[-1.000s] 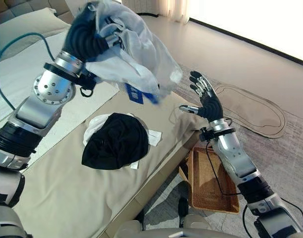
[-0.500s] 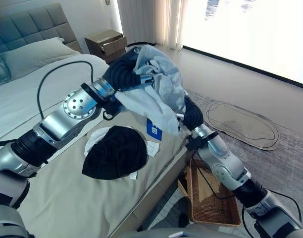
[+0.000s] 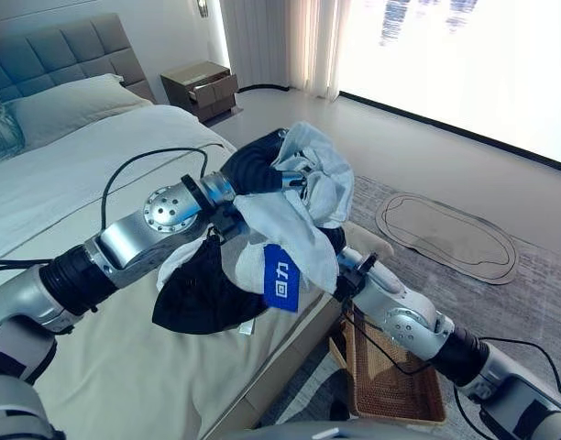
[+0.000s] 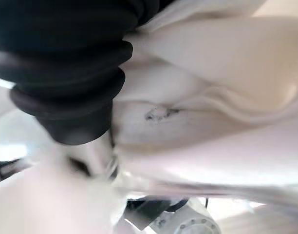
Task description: Pick up clothes into the bucket
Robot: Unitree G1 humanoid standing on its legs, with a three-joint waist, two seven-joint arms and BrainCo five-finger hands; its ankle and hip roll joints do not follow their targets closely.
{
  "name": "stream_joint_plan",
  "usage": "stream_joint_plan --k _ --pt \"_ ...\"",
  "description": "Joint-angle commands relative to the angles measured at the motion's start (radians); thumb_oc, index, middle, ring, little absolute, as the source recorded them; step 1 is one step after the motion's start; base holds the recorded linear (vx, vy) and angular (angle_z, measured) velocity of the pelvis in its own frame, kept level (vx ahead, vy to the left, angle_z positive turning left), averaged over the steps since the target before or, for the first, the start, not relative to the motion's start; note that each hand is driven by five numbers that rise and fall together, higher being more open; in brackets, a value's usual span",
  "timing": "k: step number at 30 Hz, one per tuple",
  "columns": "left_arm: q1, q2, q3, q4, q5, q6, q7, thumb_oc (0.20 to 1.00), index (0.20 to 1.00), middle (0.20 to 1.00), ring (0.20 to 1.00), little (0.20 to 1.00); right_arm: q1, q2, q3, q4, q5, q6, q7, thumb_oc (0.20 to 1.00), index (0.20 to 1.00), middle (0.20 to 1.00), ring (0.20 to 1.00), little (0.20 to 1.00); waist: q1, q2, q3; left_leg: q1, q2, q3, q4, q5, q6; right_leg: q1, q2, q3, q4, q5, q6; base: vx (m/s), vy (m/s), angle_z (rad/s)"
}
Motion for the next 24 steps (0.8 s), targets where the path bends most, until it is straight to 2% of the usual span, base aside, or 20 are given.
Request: stream_joint_plan --k 1,2,3,5,6,7,8,9,10,11,12,13,14,16,18,20,24 --pt "-0.106 -0.011 0.01 0.056 -0.005 -0.019 0.007 0.2 0.2 0.2 0.2 0.2 -0.108 0.044 -0.04 -0.183 0.042 -0.054 0.064 0.2 0.2 0.2 0.2 0.2 -0.004 -0.053 -0.01 0.018 -0.04 0.011 0.001 -0.044 0.024 0.027 -0.026 -0.031 0.011 -0.032 0.046 0.0 0.0 0.0" --pt "-0.045 -0.026 0.064 0.088 0.006 -0.016 0.017 0.2 0.2 0.2 0.2 0.2 -0.079 0.043 -0.075 -0.196 0.037 -0.065 0.06 0.2 0.2 0.2 0.2 0.2 -0.006 -0.054 -0.01 0.017 -0.038 0.014 0.0 -0.043 0.023 0.024 -0.024 -0.032 0.007 -0.031 0.045 0.0 0.0 0.0" --pt "-0.043 -0.026 0.065 0.087 0.006 -0.015 0.017 0.2 0.2 0.2 0.2 0.2 -0.079 0.043 -0.074 -0.196 0.037 -0.065 0.06 0.2 0.2 0.2 0.2 0.2 -0.006 -0.053 -0.01 0.017 -0.038 0.014 0.0 -0.044 0.023 0.024 -0.024 -0.032 0.007 -0.031 0.045 -0.01 -0.011 -0.03" --pt "0.063 -0.056 0.174 0.139 0.063 -0.009 0.049 0.2 0.2 0.2 0.2 0.2 -0.014 0.046 -0.166 -0.207 0.01 -0.088 0.048 0.2 0.2 0.2 0.2 0.2 -0.009 -0.055 -0.007 0.016 -0.037 0.019 0.0 -0.044 0.023 0.023 -0.021 -0.034 0.004 -0.032 0.045 0.0 0.0 0.0" --pt "0.101 -0.066 0.216 0.153 0.091 -0.007 0.056 0.906 0.906 0.906 0.906 0.906 0.012 0.052 -0.198 -0.202 0.001 -0.093 0.044 0.2 0.2 0.2 0.2 0.2 -0.009 -0.056 -0.007 0.016 -0.037 0.02 0.0 -0.044 0.023 0.023 -0.02 -0.034 0.003 -0.032 0.045 0.0 0.0 0.0" --pt "0.133 -0.079 0.252 0.169 0.121 -0.009 0.072 1.0 1.0 1.0 1.0 1.0 0.032 0.055 -0.227 -0.197 -0.01 -0.101 0.038 0.2 0.2 0.2 0.2 0.2 -0.009 -0.057 -0.008 0.016 -0.036 0.02 0.0 -0.045 0.024 0.023 -0.02 -0.034 0.003 -0.033 0.045 0.0 0.0 0.0" --pt "0.135 -0.079 0.253 0.168 0.122 -0.009 0.072 1.0 1.0 1.0 1.0 1.0 0.033 0.055 -0.227 -0.197 -0.01 -0.101 0.038 0.2 0.2 0.2 0.2 0.2 -0.009 -0.056 -0.008 0.016 -0.036 0.02 0.0 -0.045 0.024 0.023 -0.02 -0.034 0.003 -0.033 0.045 0.0 0.0 0.0" --pt "0.222 -0.12 0.352 0.211 0.212 -0.01 0.109 1.0 1.0 1.0 1.0 1.0 0.084 0.065 -0.303 -0.188 -0.042 -0.117 0.021 0.2 0.2 0.2 0.2 0.2 -0.009 -0.058 -0.008 0.016 -0.035 0.022 0.0 -0.046 0.024 0.023 -0.019 -0.033 0.003 -0.035 0.044 0.0 0.0 0.0" --pt "0.225 -0.121 0.355 0.209 0.213 -0.01 0.109 1.0 1.0 1.0 1.0 1.0 0.085 0.064 -0.302 -0.189 -0.043 -0.117 0.021 0.2 0.2 0.2 0.2 0.2 -0.01 -0.057 -0.008 0.017 -0.034 0.022 0.0 -0.046 0.024 0.024 -0.019 -0.033 0.003 -0.035 0.044 0.0 0.0 0.0" --pt "0.309 -0.173 0.451 0.238 0.265 -0.016 0.136 1.0 1.0 1.0 1.0 1.0 0.124 0.078 -0.362 -0.166 -0.072 -0.123 0.005 0.2 0.2 0.2 0.2 0.2 -0.009 -0.06 -0.007 0.018 -0.033 0.023 0.0 -0.047 0.024 0.025 -0.018 -0.031 0.003 -0.037 0.044 0.0 0.0 0.0" --pt "0.312 -0.173 0.453 0.236 0.266 -0.016 0.136 1.0 1.0 1.0 1.0 1.0 0.124 0.077 -0.36 -0.167 -0.072 -0.123 0.004 0.2 0.2 0.2 0.2 0.2 -0.01 -0.059 -0.007 0.019 -0.033 0.023 0.0 -0.048 0.024 0.026 -0.018 -0.031 0.003 -0.038 0.044 0.03 -0.014 -0.05" --pt "0.391 -0.232 0.514 0.27 0.253 -0.012 0.141 1.0 1.0 1.0 1.0 1.0 0.161 0.084 -0.412 -0.15 -0.096 -0.123 -0.018 0.2 0.2 0.2 0.2 0.2 -0.011 -0.061 -0.008 0.021 -0.032 0.024 0.0 -0.051 0.025 0.028 -0.018 -0.032 0.002 -0.04 0.041 0.02 -0.008 -0.06" --pt "0.393 -0.232 0.515 0.269 0.253 -0.012 0.141 1.0 1.0 1.0 1.0 1.0 0.162 0.083 -0.412 -0.15 -0.097 -0.123 -0.018 0.2 0.2 0.2 0.2 0.2 -0.011 -0.06 -0.008 0.021 -0.032 0.024 0.0 -0.051 0.025 0.028 -0.017 -0.032 0.002 -0.04 0.041 0.03 -0.012 -0.06" --pt "0.51 -0.324 0.615 0.299 0.23 -0.004 0.144 1.0 1.0 1.0 1.0 1.0 0.206 0.083 -0.484 -0.117 -0.124 -0.124 -0.039 0.2 0.2 0.2 0.2 0.2 -0.011 -0.062 -0.008 0.025 -0.031 0.024 0.0 -0.055 0.026 0.031 -0.016 -0.032 0.002 -0.043 0.038 0.03 -0.007 -0.04" --pt "0.538 -0.344 0.645 0.297 0.248 -0.002 0.143 1.0 1.0 1.0 1.0 1.0 0.216 0.085 -0.511 -0.101 -0.137 -0.123 -0.048 0.2 0.2 0.2 0.2 0.2 -0.012 -0.062 -0.007 0.026 -0.031 0.024 0.0 -0.056 0.026 0.031 -0.015 -0.031 0.002 -0.045 0.037 0.02 -0.004 -0.06" --pt "0.615 -0.426 0.704 0.337 0.261 -0.002 0.15 1.0 1.0 1.0 1.0 1.0 0.251 0.093 -0.584 -0.046 -0.169 -0.123 -0.072 0.2 0.2 0.2 0.2 0.2 -0.012 -0.063 0.0 0.024 -0.032 0.023 0.0 -0.059 0.028 0.03 -0.014 -0.032 0.002 -0.047 0.035 0.0 0.0 0.0" --pt "0.666 -0.475 0.744 0.366 0.305 -0.001 0.149 1.0 1.0 1.0 1.0 1.0 0.282 0.104 -0.658 0.02 -0.205 -0.126 -0.106 0.2 0.2 0.2 0.2 0.2 -0.013 -0.058 0.019 0.009 -0.035 0.016 0.0 -0.055 0.03 0.017 -0.013 -0.035 0.006 -0.048 0.032 -0.01 -0.001 0.01"
